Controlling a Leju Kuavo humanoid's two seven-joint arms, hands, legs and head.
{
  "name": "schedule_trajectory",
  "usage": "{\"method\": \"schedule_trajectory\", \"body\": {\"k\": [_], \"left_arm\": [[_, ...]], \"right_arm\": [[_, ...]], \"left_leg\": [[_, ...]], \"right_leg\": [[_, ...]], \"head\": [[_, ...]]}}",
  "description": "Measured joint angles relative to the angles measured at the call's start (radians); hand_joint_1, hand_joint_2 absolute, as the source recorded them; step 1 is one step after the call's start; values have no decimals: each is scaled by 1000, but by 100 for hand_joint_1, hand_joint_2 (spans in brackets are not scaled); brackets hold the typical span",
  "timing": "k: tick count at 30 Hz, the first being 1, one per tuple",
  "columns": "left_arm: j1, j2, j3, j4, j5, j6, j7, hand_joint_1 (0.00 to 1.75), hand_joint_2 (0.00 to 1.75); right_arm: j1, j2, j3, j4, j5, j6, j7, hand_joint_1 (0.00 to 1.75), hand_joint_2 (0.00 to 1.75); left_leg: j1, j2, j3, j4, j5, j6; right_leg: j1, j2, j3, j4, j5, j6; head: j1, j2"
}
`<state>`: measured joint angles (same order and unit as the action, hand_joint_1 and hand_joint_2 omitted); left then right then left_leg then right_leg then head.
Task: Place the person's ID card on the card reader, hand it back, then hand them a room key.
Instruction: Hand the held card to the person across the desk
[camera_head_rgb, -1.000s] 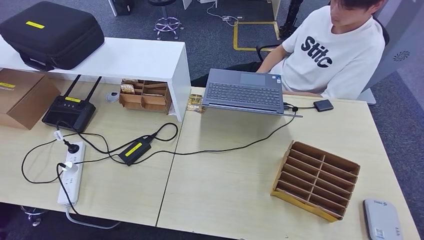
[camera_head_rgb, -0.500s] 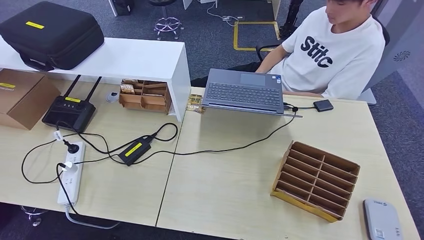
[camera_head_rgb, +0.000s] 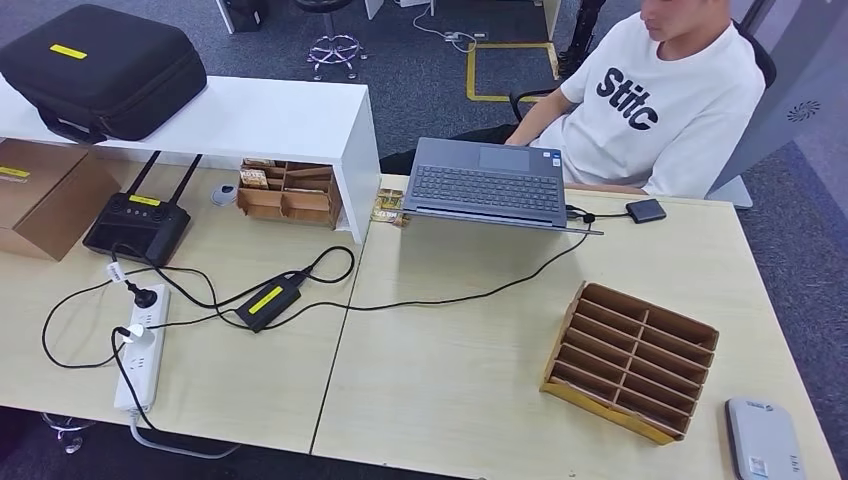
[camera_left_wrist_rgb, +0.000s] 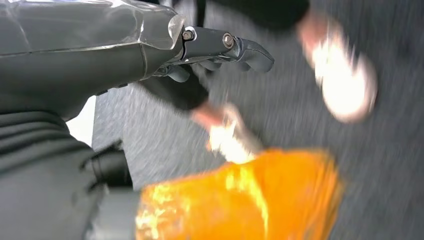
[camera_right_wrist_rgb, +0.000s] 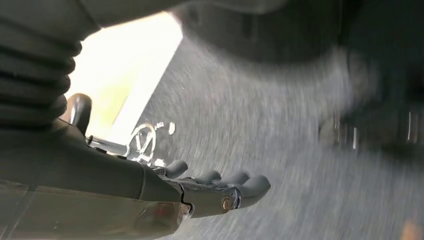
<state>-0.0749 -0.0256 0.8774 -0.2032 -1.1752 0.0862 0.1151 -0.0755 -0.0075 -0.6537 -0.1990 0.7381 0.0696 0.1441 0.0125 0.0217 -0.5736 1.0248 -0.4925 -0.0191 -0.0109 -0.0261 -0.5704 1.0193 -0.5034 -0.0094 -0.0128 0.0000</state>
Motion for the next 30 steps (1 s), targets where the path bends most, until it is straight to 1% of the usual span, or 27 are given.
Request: {"method": "schedule_trajectory", "body": {"k": [1, 2, 3, 4, 5, 6, 7, 8, 9, 10, 12, 13, 15, 17, 18, 19, 20, 21, 22, 23, 24, 25, 26, 27, 28, 29, 30], "left_arm": [[2, 2, -3, 0, -17, -81, 13, 0, 175], [5, 7, -8, 1, -38, -178, 27, 0, 175], [7, 13, -15, 1, -57, -278, 42, 0, 131], [10, 22, -22, 2, -69, -365, 55, 0, 87], [12, 30, -27, 2, -74, -424, 64, 0, 44], [13, 36, -30, 2, -75, -453, 68, 0, 0], [13, 42, -32, 2, -76, -452, 68, 0, 0], [13, 45, -34, 2, -77, -409, 67, 0, 0], [13, 46, -35, 2, -77, -335, 65, 0, 0], [12, 43, -35, 1, -72, -235, 60, 0, 0], [6, 32, -35, 1, -46, -46, 49, 0, 0], [3, 25, -32, 1, -27, 14, 42, 0, 0], [0, 14, -23, 1, 5, 54, 32, 0, 0], [4, 8, -15, 2, 5, 19, 22, 0, 0], [7, 7, -17, 2, -12, -30, 19, 0, 0], [9, 9, -21, 2, -34, -102, 20, 0, 0], [10, 15, -27, 2, -55, -198, 27, 0, 0], [11, 24, -35, 3, -72, -313, 37, 0, 0], [12, 34, -43, 4, -82, -414, 47, 0, 0], [12, 42, -50, 4, -89, -484, 52, 0, 0], [13, 48, -58, 4, -93, -512, 51, 0, 0], [12, 53, -64, 4, -97, -494, 48, 0, 0], [12, 55, -69, 4, -100, -438, 46, 0, 44], [10, 55, -74, 4, -103, -355, 46, 0, 87], [8, 52, -78, 3, -101, -261, 48, 0, 131], [5, 47, -80, 3, -96, -172, 51, 0, 175], [1, 42, -80, 3, -86, -114, 53, 0, 175]], "right_arm": [[-4, -1, -8, -1, -7, -93, 0, 0, 0], [-12, -5, -15, -2, -7, -164, 3, 0, 0], [-23, -9, -20, -3, 0, -197, 10, 0, 0], [-37, -14, -23, -4, 16, -195, 21, 0, 0], [-50, -18, -22, -4, 37, -165, 34, 0, 0], [-63, -20, -19, -4, 59, -125, 45, 0, 0], [-72, -21, -14, -4, 83, -80, 55, 0, 0], [-77, -20, -5, -3, 103, -27, 60, 0, 0], [-78, -17, 5, -3, 118, 23, 58, 0, 44], [-75, -14, 16, -2, 128, 67, 51, 0, 87], [-58, -6, 27, -2, 119, 106, 18, 0, 175], [-47, -4, 27, -2, 104, 94, -2, 0, 175], [-29, -2, 19, -2, 64, 15, -34, 0, 175], [-25, -3, -1, -5, 34, -102, -42, 0, 175], [-27, -4, -11, -6, 29, -147, -37, 0, 175], [-31, -5, -18, -8, 34, -167, -29, 0, 175], [-38, -7, -22, -8, 47, -164, -16, 0, 175], [-48, -9, -22, -8, 70, -135, 3, 0, 175], [-58, -11, -18, -7, 97, -85, 25, 0, 175], [-68, -11, -10, -6, 127, -15, 47, 0, 175], [-75, -11, 1, -4, 153, 65, 64, 0, 175], [-79, -11, 14, -3, 172, 136, 72, 0, 175], [-78, -10, 25, -2, 181, 188, 72, 0, 175], [-73, -8, 32, -2, 180, 211, 65, 0, 175], [-63, -6, 36, -1, 171, 202, 55, 0, 175], [-52, -3, 37, -1, 159, 169, 43, 0, 175], [-41, -1, 36, -1, 147, 115, 33, 0, 175]], "left_leg": [[0, 1, 0, 0, 0, 0], [0, 2, 0, 0, 0, 0], [0, 2, 0, 0, 0, 0], [0, 2, 0, 0, 0, 0], [0, 2, 0, 0, 0, 0], [0, 2, 1, 1, 0, 0], [0, 1, 1, 1, 0, 0], [0, 1, 1, 1, 0, 0], [0, 0, 2, 1, 0, 0], [1, 0, 2, 1, 0, 0], [1, -2, 2, 1, 0, 0], [0, -2, 2, 0, 0, 0], [0, -1, 1, 0, 0, 0], [0, 1, 1, 0, -1, -1], [0, 1, 1, 0, -1, -1], [0, 1, 1, 0, -1, -1], [0, 1, 1, 0, -1, -1], [0, 1, 1, 0, -1, -1], [0, 2, 2, 0, -1, -1], [0, 2, 2, 0, -1, -1], [0, 2, 3, 0, -1, -1], [0, 1, 3, 1, -1, -1], [1, 0, 3, 1, -1, -1], [1, -1, 3, 1, -1, -1], [1, -2, 3, 1, -1, -1], [1, -2, 3, 1, -1, -1], [1, -2, 2, 0, -1, -1]], "right_leg": [[0, 1, 0, 0, 0, 0], [0, 1, 0, 0, 0, 0], [0, 2, 0, -1, 0, 0], [0, 2, 0, -1, 1, 0], [0, 2, 0, -2, 1, 1], [0, 2, 0, -2, 1, 1], [0, 1, 0, -2, 1, 1], [0, 1, 0, -2, 1, 1], [0, 0, 0, -2, 1, 1], [0, 0, 1, -2, 1, 1], [0, -1, 1, -1, 0, 0], [0, -1, 1, -1, 0, 0], [0, 0, 1, 0, 0, 0], [0, 1, 1, -1, 0, 0], [0, 1, 1, -1, 0, 0], [0, 1, 1, -2, 0, 0], [0, 1, 1, -2, 0, 0], [0, 2, 1, -2, 0, 0], [0, 2, 1, -2, 0, 0], [0, 2, 1, -2, 0, 0], [0, 2, 1, -2, 0, 0], [0, 1, 1, -2, 0, 0], [0, 0, 1, -2, 0, 0], [0, 0, 2, -2, 0, 0], [0, -1, 2, -2, 0, 0], [0, -2, 2, -1, 0, 0], [0, -2, 2, -1, -1, 0]], "head": [[0, 0], [1, 0], [1, 0], [1, 0], [1, 0], [1, 0], [1, 0], [1, 0], [0, 0], [0, 0], [0, 0], [0, 0], [0, 0], [1, 0], [1, 0], [1, 0], [1, 0], [1, 0], [1, 0], [1, 0], [1, 0], [1, 0], [0, 0], [0, 0], [0, 0], [0, 0], [0, 0]]}}
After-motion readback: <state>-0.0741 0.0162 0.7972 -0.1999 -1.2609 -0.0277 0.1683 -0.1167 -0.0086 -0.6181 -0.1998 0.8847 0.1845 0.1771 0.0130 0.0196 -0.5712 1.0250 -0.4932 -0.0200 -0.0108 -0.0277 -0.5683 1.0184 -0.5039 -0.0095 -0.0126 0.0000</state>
